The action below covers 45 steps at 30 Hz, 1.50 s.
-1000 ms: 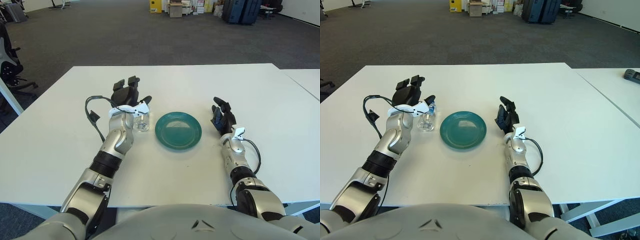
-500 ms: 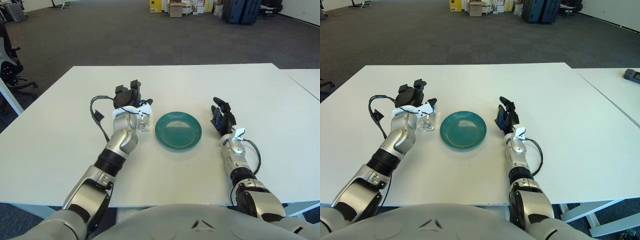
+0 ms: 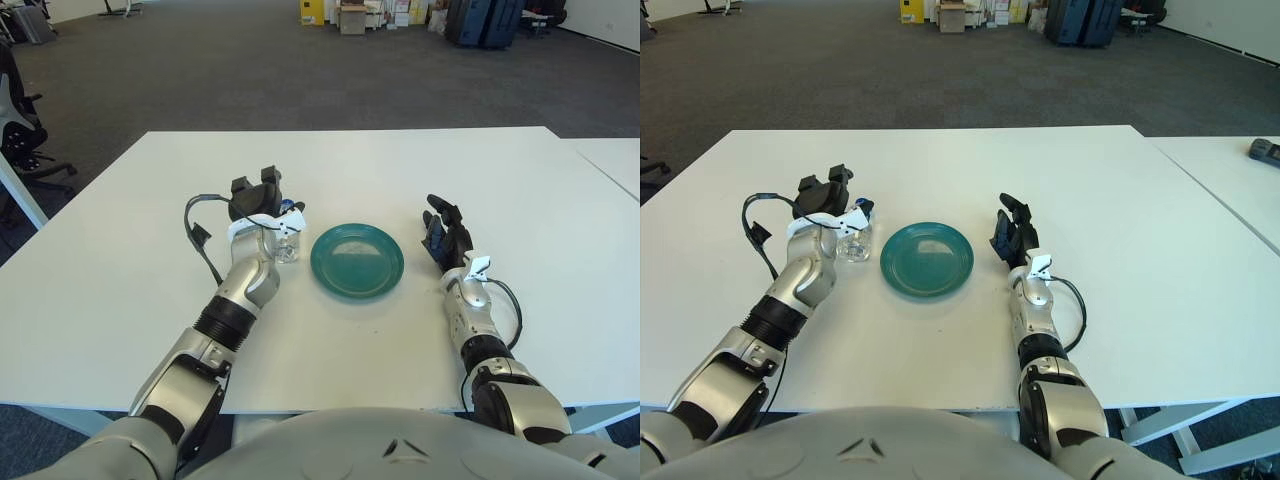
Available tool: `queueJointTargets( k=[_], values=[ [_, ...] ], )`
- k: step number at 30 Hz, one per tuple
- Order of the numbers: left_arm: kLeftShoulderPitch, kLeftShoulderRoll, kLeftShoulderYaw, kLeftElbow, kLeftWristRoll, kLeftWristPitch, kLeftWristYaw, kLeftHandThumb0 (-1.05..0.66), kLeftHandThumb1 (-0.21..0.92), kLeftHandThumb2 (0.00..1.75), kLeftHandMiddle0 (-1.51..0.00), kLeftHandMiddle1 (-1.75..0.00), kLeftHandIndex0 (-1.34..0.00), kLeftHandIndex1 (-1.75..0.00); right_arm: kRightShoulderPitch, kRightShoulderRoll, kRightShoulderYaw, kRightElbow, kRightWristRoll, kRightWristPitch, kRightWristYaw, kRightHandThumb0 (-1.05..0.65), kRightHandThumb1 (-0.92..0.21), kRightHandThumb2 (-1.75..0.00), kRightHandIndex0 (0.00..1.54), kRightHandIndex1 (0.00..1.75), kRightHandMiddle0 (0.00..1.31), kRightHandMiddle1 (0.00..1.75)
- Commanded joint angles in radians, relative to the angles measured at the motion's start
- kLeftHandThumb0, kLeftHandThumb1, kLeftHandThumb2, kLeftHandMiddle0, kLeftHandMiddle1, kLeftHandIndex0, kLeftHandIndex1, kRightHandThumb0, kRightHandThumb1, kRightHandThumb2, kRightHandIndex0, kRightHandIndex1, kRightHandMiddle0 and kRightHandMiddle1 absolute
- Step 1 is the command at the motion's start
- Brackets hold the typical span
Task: Put the bottle into the plate.
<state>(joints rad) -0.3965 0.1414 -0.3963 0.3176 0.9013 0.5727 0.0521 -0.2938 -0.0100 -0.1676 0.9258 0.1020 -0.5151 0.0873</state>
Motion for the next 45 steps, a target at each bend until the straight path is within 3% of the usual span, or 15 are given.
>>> queueJointTargets(
  k=[1,3,5,9,12,22,36,45],
  values=[
    [-0.047,-0.016,-0.004,0.062,-0.017,0.005,0.021,-1.05,0.92,0.87,-0.22,-1.14,0.00,-0.80,0.052,0.017,0.002,0.040,0.007,0.067,0.004,-0.79,-0.92,-0.87,0.26,0.00,0.00,0.74],
    [-0.057,-0.021,-0.003,0.084,-0.024,0.008,0.020,-1.05,0.92,0.88,-0.23,-1.06,0.00,-0.75,0.053,0.017,0.002,0.039,0.006,0.067,0.005,-0.79,-0.92,-0.87,0.26,0.00,0.00,0.74],
    [-0.064,-0.023,-0.003,0.098,-0.030,0.014,0.016,-1.05,0.92,0.89,-0.28,-0.75,0.00,-0.62,0.055,0.017,0.004,0.034,0.005,0.067,0.006,-0.79,-0.92,-0.87,0.26,0.00,0.00,0.74],
    [-0.077,-0.025,-0.005,0.135,-0.044,0.014,0.016,-1.05,0.92,0.91,-0.32,-0.33,0.00,-0.44,0.060,0.019,0.006,0.024,0.004,0.070,0.008,-0.78,-0.92,-0.88,0.26,0.00,0.00,0.74],
    [-0.085,-0.027,-0.006,0.166,-0.052,0.013,0.020,-1.05,0.92,0.92,-0.31,-0.18,0.00,-0.35,0.062,0.021,0.007,0.017,0.004,0.070,0.009,-0.78,-0.92,-0.88,0.26,0.00,0.00,0.73],
    [-0.127,-0.041,-0.023,0.287,-0.072,0.022,0.039,-1.05,0.92,0.93,-0.28,-0.05,0.00,-0.22,0.059,0.033,0.008,0.008,0.006,0.073,0.006,-0.78,-0.92,-0.89,0.27,0.00,0.00,0.73],
    [-0.191,-0.089,-0.038,0.576,-0.138,-0.043,0.123,-1.05,0.92,0.91,-0.32,-0.03,0.00,-0.32,0.059,0.042,-0.001,-0.010,0.025,0.071,0.028,-0.77,-0.92,-0.89,0.28,0.01,0.00,0.72],
    [-0.202,-0.098,-0.042,0.642,-0.155,-0.062,0.152,-1.05,0.92,0.90,-0.32,-0.02,0.00,-0.28,0.071,0.041,-0.011,-0.031,0.043,0.075,0.047,-0.78,-0.92,-0.89,0.29,0.01,0.00,0.73]
  ],
)
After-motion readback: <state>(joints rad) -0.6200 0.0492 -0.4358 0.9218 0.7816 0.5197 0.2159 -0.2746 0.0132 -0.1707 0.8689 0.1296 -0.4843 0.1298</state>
